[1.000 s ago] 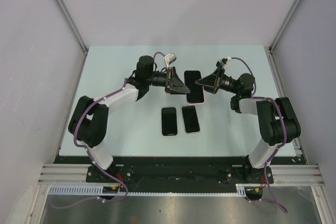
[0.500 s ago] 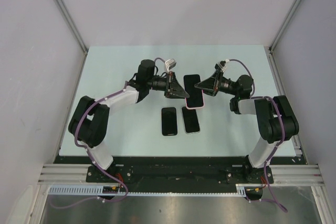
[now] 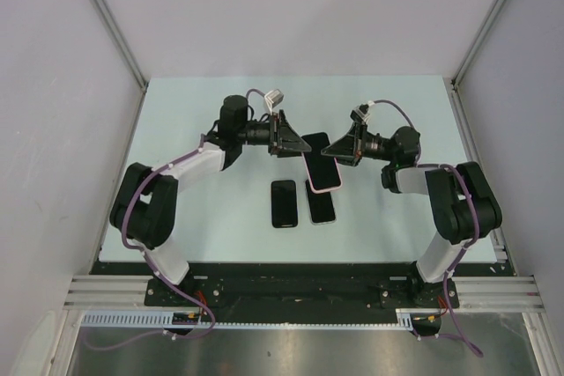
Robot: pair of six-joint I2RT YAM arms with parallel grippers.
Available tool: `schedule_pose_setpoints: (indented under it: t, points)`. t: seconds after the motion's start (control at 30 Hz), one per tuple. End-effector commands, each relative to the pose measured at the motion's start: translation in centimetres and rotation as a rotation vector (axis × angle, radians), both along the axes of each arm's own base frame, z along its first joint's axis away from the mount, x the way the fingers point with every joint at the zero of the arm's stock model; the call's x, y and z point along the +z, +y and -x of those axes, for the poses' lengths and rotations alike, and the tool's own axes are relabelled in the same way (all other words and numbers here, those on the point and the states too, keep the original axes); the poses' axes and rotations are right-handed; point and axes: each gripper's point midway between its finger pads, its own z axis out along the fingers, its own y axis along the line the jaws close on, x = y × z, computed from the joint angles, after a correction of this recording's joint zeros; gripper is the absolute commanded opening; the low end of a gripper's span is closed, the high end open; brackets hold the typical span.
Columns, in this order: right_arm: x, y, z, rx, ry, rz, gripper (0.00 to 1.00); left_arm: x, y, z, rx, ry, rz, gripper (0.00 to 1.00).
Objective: Put the phone into the phone case
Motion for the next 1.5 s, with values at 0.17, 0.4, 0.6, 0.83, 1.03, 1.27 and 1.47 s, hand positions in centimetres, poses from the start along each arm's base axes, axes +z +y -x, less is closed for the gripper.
schedule_pose_setpoints:
  t: [0.17,0.4,0.6,0.83,1.03,1.27,1.47]
  points:
    - [4.5,0.2,3.4,0.042,-0.353,-0.076,0.13,2.9,0.7,0.5,-0.014,-0.069,0.099,0.02]
    - [3.9,0.3,2.5,0.011,-0.341,-0.07,0.33,0.8,1.3,0.4,0.004,-0.102,-0.023,0.0]
    - [3.0,0.4,1.5,-0.02,-0.339,-0.032,0.43,1.2,1.4,1.6,-0.054,-0.103,-0.01,0.0]
    - [2.7,0.4,1.1,-0.041,-0.352,-0.003,0.49,2.6,1.7,3.4,-0.159,-0.138,0.04,0.0]
    - [2.4,0.4,0.8,-0.043,-0.347,-0.003,0.54,3.7,2.0,4.2,-0.201,-0.155,0.065,0.0]
    - [2.5,0.3,0.6,-0.057,-0.359,0.004,0.44,3.4,2.0,4.5,-0.227,-0.137,0.071,0.0]
    - [2.6,0.2,0.6,-0.062,-0.363,0.001,0.15,2.9,2.1,4.9,-0.232,-0.128,0.067,0.0]
